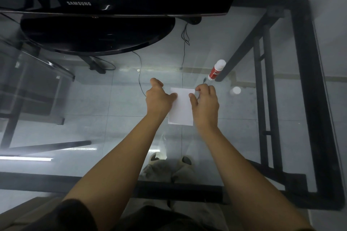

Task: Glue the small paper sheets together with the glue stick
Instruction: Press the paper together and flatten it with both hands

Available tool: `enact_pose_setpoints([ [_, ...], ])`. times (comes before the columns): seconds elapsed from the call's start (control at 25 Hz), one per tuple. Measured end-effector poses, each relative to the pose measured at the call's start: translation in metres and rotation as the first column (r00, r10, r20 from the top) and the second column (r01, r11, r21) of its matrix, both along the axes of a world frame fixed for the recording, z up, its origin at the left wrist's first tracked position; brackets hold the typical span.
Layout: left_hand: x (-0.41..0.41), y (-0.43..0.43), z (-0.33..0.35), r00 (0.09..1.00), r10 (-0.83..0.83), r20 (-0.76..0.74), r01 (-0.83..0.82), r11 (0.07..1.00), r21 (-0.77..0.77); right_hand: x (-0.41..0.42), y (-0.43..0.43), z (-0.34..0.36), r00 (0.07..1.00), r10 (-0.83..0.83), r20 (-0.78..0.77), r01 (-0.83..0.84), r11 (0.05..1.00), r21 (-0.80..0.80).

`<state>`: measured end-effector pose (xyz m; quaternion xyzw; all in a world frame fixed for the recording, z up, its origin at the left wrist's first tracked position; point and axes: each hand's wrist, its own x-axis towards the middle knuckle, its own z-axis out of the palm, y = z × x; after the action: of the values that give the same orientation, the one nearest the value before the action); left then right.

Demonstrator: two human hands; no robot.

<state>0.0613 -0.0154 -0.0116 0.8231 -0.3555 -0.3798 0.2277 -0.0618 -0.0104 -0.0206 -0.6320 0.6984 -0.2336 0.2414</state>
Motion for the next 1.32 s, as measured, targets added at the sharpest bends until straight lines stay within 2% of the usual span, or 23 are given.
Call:
enact_pose_setpoints([
  [0.08,-0.001,-0.001,0.001,1.0,-0.001,0.005,0.001,1.0,0.011,-0.008,0.005,-0.005,0.966,0.237,-0.101,-0.244,0.967,-0.068],
  [0.12,-0.001,-0.002,0.002,1.0,-0.002,0.008,0.002,1.0,0.011,-0.014,0.007,-0.007,0.916,0.367,-0.163,-0.382,0.922,-0.069],
  [0.2,-0.001,-0.002,0.004,1.0,-0.002,0.021,0.002,1.0,0.018,-0.027,0.01,-0.012,0.773,0.567,-0.282,-0.58,0.813,0.046],
  [0.24,-0.001,-0.003,0.004,1.0,0.0,0.024,0.0,1.0,0.023,-0.033,0.01,-0.014,0.713,0.622,-0.325,-0.621,0.775,0.12],
  [0.36,-0.001,-0.004,0.006,1.0,0.007,0.013,-0.007,0.999,0.036,-0.043,0.01,-0.02,0.613,0.669,-0.42,-0.642,0.732,0.229],
  [0.52,0.003,0.0,0.007,0.999,-0.03,0.031,0.028,0.997,0.067,-0.041,0.008,-0.019,0.546,0.677,-0.492,-0.637,0.718,0.282],
  [1.0,0.007,0.071,0.001,0.992,-0.117,0.04,0.11,0.982,0.155,-0.037,0.006,-0.014,0.524,0.691,-0.498,-0.622,0.71,0.331],
  [1.08,0.01,0.079,0.003,0.986,-0.158,0.052,0.152,0.984,0.095,-0.037,0.006,-0.014,0.526,0.694,-0.492,-0.624,0.708,0.332],
  [1.12,0.013,0.079,0.004,0.976,-0.201,0.079,0.202,0.979,-0.007,-0.037,0.005,-0.014,0.53,0.696,-0.484,-0.624,0.707,0.333],
  [1.2,0.018,0.072,0.007,0.922,-0.342,0.183,0.379,0.894,-0.24,-0.038,0.005,-0.013,0.543,0.696,-0.47,-0.624,0.709,0.329],
  [1.24,0.021,0.066,0.007,0.876,-0.42,0.237,0.477,0.829,-0.293,-0.038,0.006,-0.013,0.546,0.698,-0.463,-0.627,0.707,0.327],
  [1.32,0.027,0.054,0.004,0.757,-0.574,0.312,0.65,0.707,-0.277,-0.038,0.007,-0.013,0.555,0.704,-0.443,-0.632,0.703,0.326],
])
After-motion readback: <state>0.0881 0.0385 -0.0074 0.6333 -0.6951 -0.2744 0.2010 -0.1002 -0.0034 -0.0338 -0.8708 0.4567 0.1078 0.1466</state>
